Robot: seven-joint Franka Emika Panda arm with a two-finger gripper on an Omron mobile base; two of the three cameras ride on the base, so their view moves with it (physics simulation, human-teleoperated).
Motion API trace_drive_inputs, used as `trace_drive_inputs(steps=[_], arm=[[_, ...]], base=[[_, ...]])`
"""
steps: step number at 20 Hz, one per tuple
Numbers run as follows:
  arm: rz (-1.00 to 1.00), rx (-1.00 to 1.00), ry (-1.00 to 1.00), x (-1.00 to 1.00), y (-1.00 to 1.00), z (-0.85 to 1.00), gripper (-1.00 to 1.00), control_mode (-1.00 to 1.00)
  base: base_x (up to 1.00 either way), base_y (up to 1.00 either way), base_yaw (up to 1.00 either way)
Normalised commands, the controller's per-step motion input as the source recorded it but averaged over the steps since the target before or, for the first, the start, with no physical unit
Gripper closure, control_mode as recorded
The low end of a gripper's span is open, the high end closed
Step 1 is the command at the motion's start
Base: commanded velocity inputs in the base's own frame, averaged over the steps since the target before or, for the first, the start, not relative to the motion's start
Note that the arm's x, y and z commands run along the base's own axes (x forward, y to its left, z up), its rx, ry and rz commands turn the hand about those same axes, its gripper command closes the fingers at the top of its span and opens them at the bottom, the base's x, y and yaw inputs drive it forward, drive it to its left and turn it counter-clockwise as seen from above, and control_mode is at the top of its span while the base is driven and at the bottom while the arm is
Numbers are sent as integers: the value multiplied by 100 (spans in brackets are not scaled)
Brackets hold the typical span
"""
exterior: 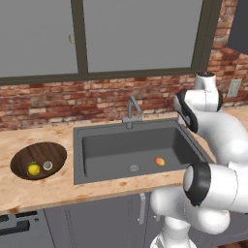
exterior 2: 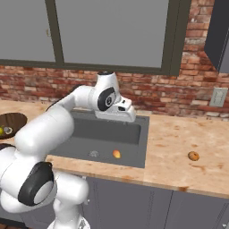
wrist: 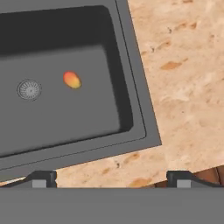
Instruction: There is a mixed pile of frozen fruits and vegetables on the counter. Locate all the frozen vegetables and place the items in a bowl on the counter. Take all the frozen fruits and defrost them in a running sink.
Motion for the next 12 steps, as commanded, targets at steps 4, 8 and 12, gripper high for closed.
trace_drive_inputs(steps=[4,8,12], arm=[[-32,7,3,-57,-84,29,-100,-100],[-24,0,0,-44,-94,1,-100,-100],[-19,0,0,-38,-94,0,-100,-100]], base=[[0,0,0],[0,0,0],[0,0,0]])
